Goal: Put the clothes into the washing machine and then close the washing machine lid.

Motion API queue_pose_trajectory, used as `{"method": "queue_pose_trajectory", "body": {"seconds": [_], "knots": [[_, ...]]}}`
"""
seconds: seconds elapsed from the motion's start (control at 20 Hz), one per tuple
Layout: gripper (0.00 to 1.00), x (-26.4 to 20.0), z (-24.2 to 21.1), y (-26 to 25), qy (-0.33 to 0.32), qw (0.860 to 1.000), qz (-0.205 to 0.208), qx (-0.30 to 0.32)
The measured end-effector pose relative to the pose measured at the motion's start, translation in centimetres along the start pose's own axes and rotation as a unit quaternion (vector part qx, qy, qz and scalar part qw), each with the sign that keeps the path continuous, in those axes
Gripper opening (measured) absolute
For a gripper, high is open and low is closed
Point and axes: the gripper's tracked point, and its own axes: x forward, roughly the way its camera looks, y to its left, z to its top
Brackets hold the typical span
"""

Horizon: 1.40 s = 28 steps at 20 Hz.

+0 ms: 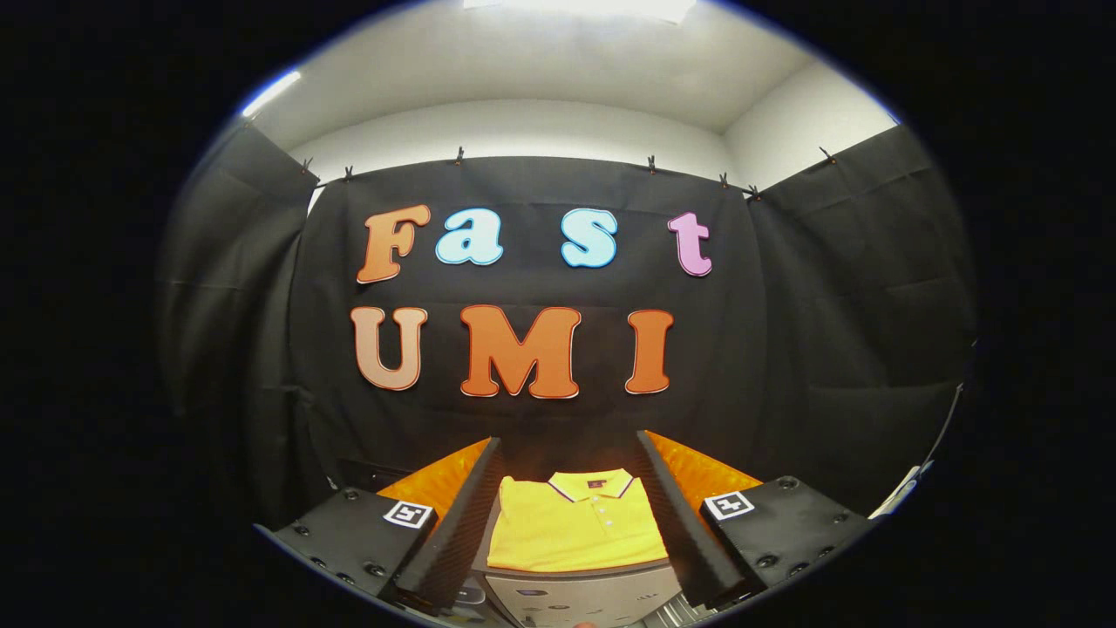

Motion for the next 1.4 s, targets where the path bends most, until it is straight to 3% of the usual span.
{"method": "queue_pose_trajectory", "body": {"seconds": [0.85, 1.4], "knots": [[0.95, 3.2, -1.9, -0.4, 0.010, 1.000, 0.013, -0.019], [0.97, 11.8, -10.8, -5.4, 0.092, 0.996, 0.006, 0.001]]}}
